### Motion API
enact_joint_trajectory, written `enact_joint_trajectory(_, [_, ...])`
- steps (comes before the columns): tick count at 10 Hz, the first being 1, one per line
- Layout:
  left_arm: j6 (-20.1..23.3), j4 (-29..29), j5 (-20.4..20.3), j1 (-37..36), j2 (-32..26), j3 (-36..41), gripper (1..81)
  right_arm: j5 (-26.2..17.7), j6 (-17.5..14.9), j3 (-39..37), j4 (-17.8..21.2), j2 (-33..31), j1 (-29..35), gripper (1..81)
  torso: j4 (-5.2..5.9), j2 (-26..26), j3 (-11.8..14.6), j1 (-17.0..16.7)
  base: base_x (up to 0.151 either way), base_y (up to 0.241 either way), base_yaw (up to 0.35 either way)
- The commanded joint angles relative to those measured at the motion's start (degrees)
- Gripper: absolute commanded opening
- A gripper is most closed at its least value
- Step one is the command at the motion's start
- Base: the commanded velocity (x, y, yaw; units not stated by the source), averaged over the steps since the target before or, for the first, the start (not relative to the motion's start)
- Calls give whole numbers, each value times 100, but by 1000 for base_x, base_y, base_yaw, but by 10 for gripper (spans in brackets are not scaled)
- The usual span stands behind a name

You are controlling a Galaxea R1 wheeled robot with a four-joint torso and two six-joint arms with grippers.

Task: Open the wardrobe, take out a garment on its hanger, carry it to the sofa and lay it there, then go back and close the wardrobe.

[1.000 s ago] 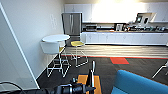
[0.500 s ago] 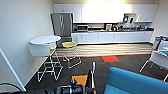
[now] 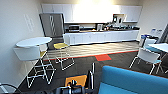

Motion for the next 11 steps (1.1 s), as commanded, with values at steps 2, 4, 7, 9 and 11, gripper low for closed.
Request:
enact_joint_trajectory(2, [76,310,-213,-775,16,411,10,-261,-22,53,-81,70,134,811,0,0,0,0,0,0,-239])
enact_joint_trajectory(4, [76,380,-213,-765,25,411,10,-279,-31,44,-81,97,187,811,0,0,0,0,0,0,-244])
enact_joint_trajectory(7, [76,389,-195,-757,43,412,10,-323,-13,26,-81,88,152,811,0,-2,0,-2,0,0,-244])
enact_joint_trajectory(9, [76,397,-186,-748,51,411,10,-323,4,-262,-20,97,143,811,0,-2,0,-2,0,0,-244])
enact_joint_trajectory(11, [76,424,-177,-739,60,411,10,-314,39,-334,-2,97,169,811,0,-2,0,-4,0,0,-245])
